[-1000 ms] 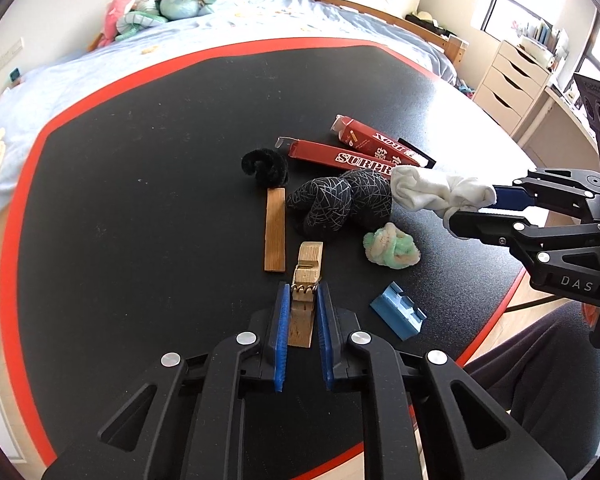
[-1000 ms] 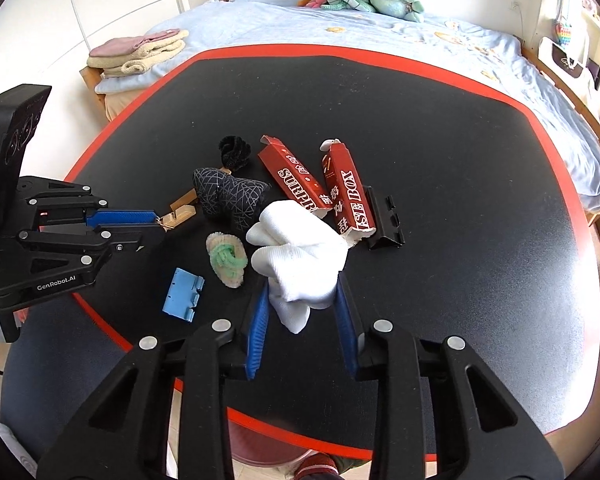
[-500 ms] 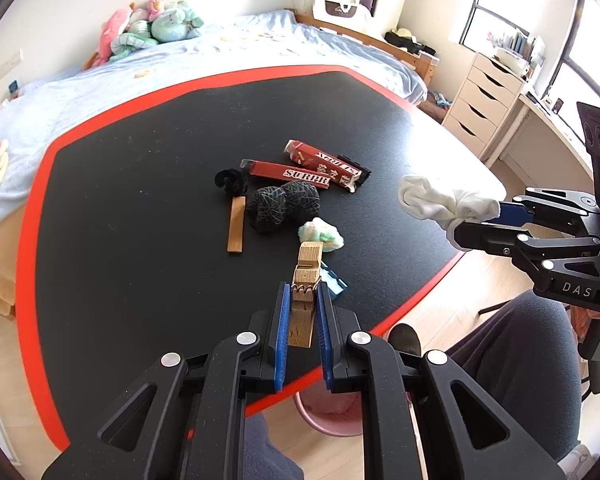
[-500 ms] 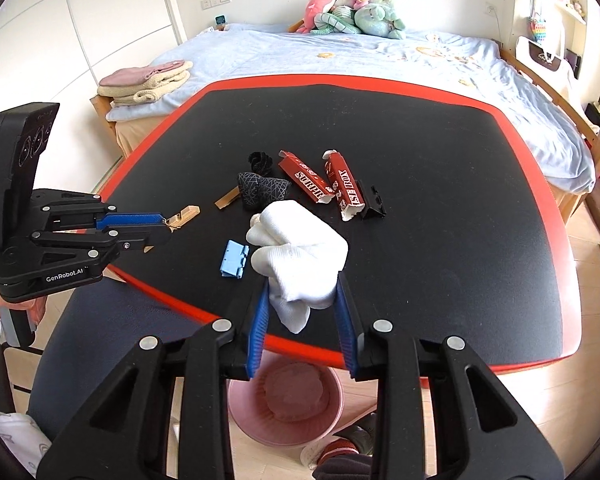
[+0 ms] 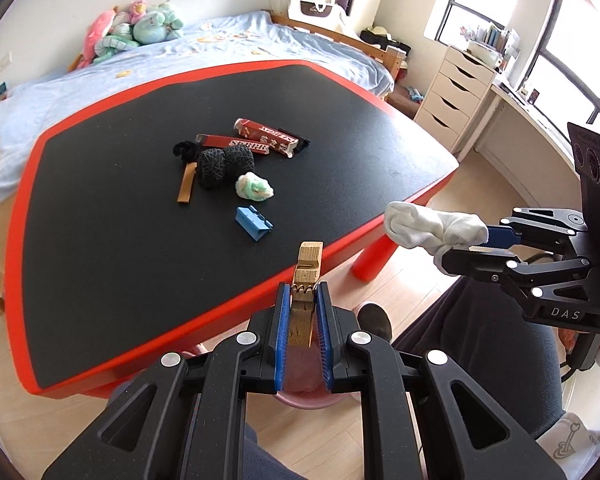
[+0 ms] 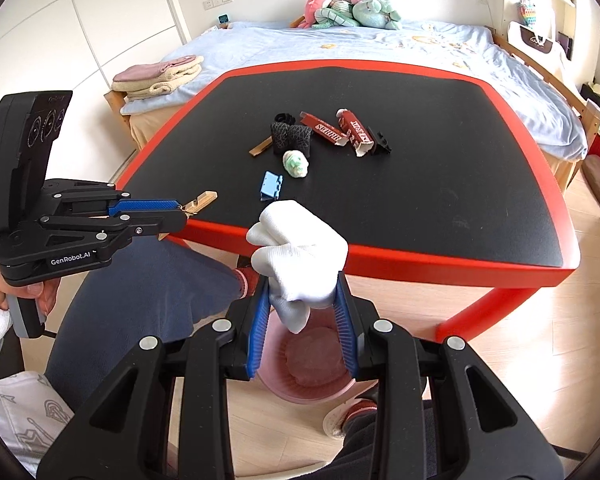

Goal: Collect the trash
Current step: 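Carry the tissue and clothespin over the pink wastebasket and open both tools, then move both open tools back over the table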

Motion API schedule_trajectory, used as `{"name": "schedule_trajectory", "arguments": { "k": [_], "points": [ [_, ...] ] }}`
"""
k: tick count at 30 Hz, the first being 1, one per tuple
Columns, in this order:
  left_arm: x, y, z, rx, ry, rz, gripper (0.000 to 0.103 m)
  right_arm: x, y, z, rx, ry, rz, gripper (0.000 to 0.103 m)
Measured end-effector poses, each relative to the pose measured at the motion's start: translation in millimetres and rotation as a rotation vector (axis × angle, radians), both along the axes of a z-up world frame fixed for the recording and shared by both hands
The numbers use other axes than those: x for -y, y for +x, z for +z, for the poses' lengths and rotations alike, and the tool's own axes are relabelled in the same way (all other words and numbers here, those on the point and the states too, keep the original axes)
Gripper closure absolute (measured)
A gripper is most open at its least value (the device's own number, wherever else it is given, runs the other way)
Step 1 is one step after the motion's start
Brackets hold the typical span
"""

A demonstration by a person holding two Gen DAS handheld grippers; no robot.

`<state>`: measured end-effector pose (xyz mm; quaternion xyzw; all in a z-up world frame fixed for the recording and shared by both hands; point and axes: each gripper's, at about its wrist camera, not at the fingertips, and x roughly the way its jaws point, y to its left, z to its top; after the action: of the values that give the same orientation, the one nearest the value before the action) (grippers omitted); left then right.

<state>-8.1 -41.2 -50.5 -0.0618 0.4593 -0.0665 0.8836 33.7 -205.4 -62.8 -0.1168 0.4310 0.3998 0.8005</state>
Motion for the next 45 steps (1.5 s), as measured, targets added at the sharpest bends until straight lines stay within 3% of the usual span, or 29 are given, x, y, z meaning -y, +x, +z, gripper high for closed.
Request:
{"name": "schedule_trajectory", "arguments": {
  "k": [17,20,22,23,24,26,30,45],
  "points": [
    [23,-18,-15,-0.032,-0.026,-0.047,0.09,15,-27,-17,-0.053,-0.004,0.002,0.072],
    [23,-18,-18,-0.041,-0.035,-0.056,0.088,14,-27,-18,-0.063,0.002,0.007,0.066],
    [22,-18,-18,-0.036,-0.023,-0.046,0.074,15,-26,-19,-0.06,-0.006,-0.003,0.049],
    [19,-18,-18,-0.035,-0.018,-0.036,0.058,16,-24,-19,-0.053,-0.006,-0.017,0.03],
    [17,-18,-17,-0.028,-0.016,-0.021,0.037,18,-23,-20,-0.045,-0.005,-0.034,0.018],
    [12,-19,-15,-0.006,-0.005,0.011,0.013,20,-21,-19,-0.04,-0.004,-0.054,0.014],
    [3,-19,-13,-0.005,0.005,0.05,0.008,20,-17,-23,-0.046,-0.022,-0.072,0.01],
    [-7,-20,-16,-0.027,-0.009,0.086,0.008,12,-15,-26,-0.075,-0.02,-0.063,0.008]
  ]
}}
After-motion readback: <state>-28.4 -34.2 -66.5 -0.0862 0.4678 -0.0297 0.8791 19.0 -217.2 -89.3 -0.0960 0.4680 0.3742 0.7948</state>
